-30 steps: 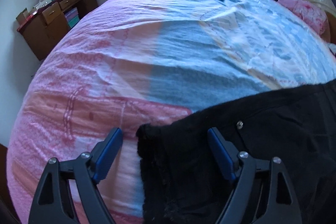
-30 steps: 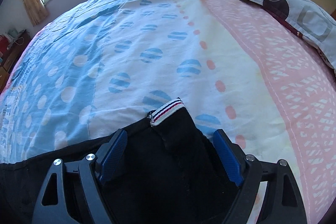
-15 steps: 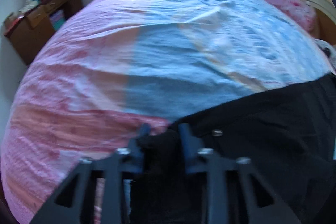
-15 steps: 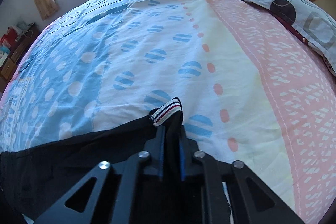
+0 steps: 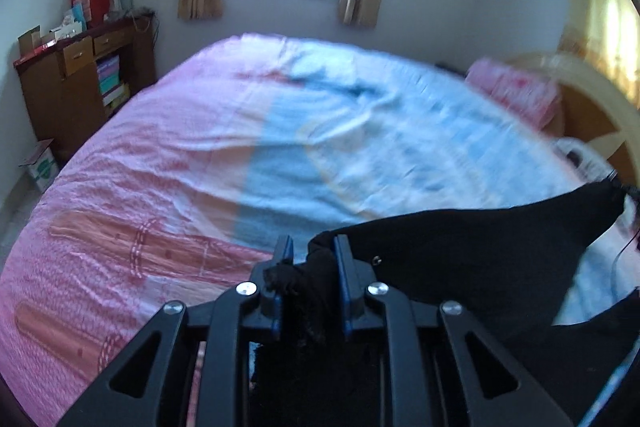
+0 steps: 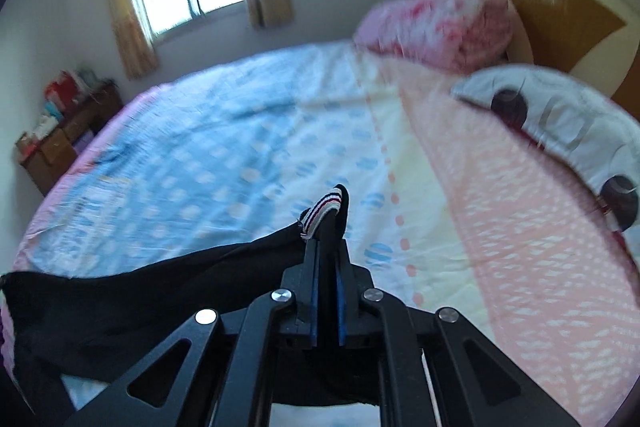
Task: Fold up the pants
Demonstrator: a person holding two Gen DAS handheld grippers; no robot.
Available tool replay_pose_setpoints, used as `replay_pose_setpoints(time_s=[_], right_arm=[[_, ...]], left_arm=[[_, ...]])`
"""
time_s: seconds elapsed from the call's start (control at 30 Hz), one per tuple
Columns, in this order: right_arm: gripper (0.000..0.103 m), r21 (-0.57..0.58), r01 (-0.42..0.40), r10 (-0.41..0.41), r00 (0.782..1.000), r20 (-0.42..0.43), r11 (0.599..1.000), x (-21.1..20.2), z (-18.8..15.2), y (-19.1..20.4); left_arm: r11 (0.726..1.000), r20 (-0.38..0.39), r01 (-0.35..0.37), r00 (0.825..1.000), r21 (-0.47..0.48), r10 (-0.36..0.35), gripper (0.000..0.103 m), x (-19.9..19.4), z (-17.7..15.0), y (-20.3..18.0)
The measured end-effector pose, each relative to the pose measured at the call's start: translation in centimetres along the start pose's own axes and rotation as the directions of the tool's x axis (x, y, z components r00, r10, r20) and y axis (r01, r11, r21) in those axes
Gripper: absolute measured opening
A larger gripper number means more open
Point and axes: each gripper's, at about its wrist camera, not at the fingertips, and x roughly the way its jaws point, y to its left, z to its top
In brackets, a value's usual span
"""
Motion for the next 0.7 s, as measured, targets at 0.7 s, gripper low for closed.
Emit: replay_pose_setpoints(time_s=[0.7], right_arm=[[0.008,-0.044,-0.099,0.097,0.995,-0.038,0.994,-19.9,-22.7,-6.0]], left_arm=[[0.986,-0.02,0.14,0.99,0.095,-0.138,0.025,-10.4,-17.2,-0.3]])
